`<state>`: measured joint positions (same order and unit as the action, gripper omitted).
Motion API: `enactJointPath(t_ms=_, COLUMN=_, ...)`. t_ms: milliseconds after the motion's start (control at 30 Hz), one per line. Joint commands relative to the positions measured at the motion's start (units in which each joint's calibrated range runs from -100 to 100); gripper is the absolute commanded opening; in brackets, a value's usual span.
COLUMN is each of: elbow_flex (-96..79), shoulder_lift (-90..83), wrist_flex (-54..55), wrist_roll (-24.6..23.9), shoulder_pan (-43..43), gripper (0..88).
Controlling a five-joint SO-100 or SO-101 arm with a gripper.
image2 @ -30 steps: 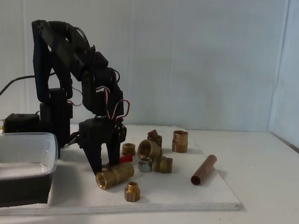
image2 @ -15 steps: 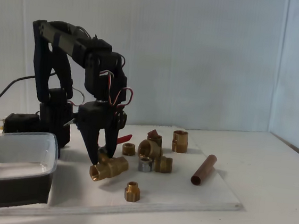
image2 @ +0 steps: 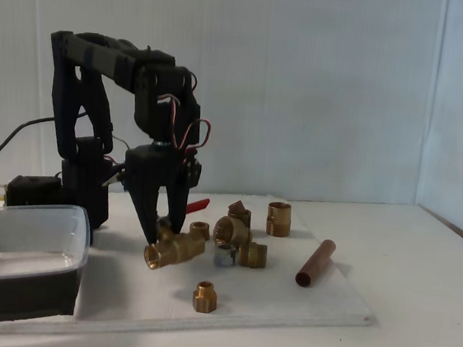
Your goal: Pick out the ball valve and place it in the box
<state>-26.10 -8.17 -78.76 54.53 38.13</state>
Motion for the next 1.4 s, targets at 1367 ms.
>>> enactJointPath(t_ms=1367, elbow_flex=29.9, shoulder_lift=-1.2, wrist_flex=-20.4, wrist_roll=0.3, shoulder_pan=18.3, gripper=5.6)
